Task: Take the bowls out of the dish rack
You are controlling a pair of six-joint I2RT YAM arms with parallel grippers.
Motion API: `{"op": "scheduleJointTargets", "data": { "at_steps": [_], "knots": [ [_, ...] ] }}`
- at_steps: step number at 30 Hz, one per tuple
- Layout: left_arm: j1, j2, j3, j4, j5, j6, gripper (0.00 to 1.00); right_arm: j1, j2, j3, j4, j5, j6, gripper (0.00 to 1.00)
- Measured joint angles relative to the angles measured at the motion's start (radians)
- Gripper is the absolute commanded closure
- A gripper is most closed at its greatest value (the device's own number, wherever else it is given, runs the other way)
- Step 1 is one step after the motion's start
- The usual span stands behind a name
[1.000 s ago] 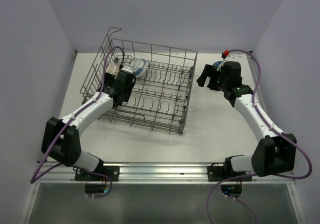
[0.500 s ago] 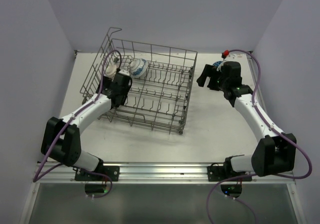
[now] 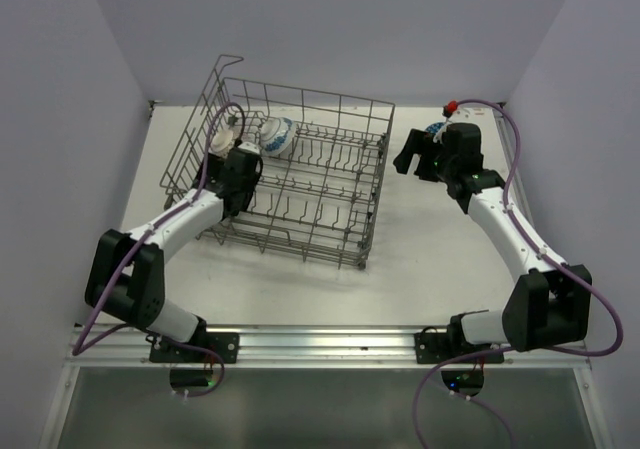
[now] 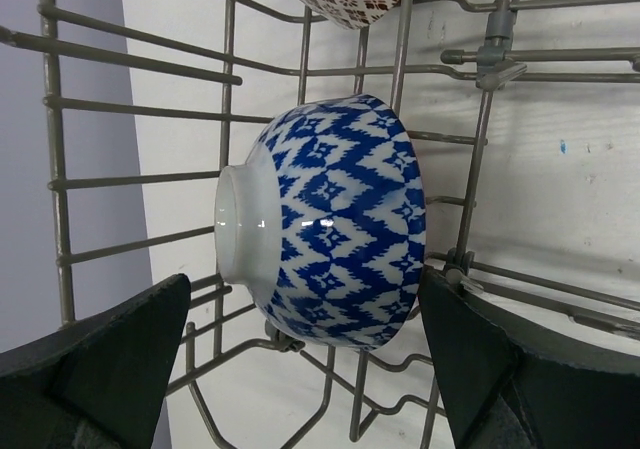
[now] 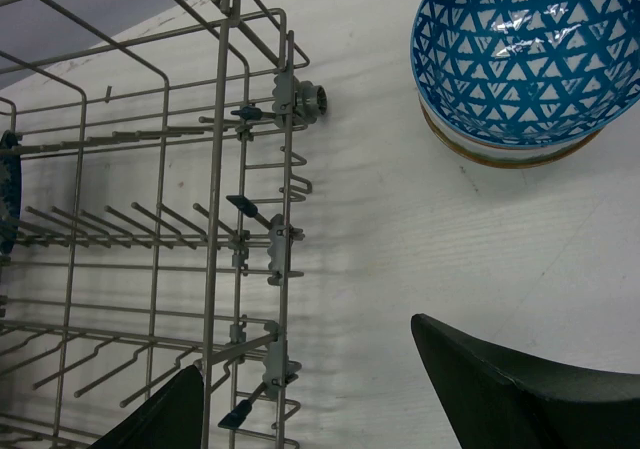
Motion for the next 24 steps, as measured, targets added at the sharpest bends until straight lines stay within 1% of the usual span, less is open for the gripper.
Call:
{"op": "scheduleJointTargets", "data": {
  "at_steps": [8, 14, 17, 23, 24],
  "knots": [
    [0.002, 0.056, -0.015, 0.008, -0.008, 0.037, 0.02, -0.002, 0.000, 0.000, 0.000, 0.001, 0.000, 0.09],
    [0.002, 0.062, -0.023, 0.031, -0.021, 0.055, 0.14, -0.002, 0.001, 0.000, 0.000, 0.001, 0.000, 0.09],
    [0.002, 0.060, -0.027, 0.048, -0.028, 0.063, 0.16, -0.002, 0.002, 0.000, 0.000, 0.001, 0.000, 0.09],
    [0.001, 0.034, -0.034, 0.076, -0.040, 0.074, 0.09, -0.002, 0.010, 0.000, 0.001, 0.001, 0.000, 0.09],
    [0.000, 0.029, -0.034, 0.079, -0.044, 0.076, 0.10, -0.002, 0.011, 0.000, 0.001, 0.001, 0.000, 0.09]
  ]
}}
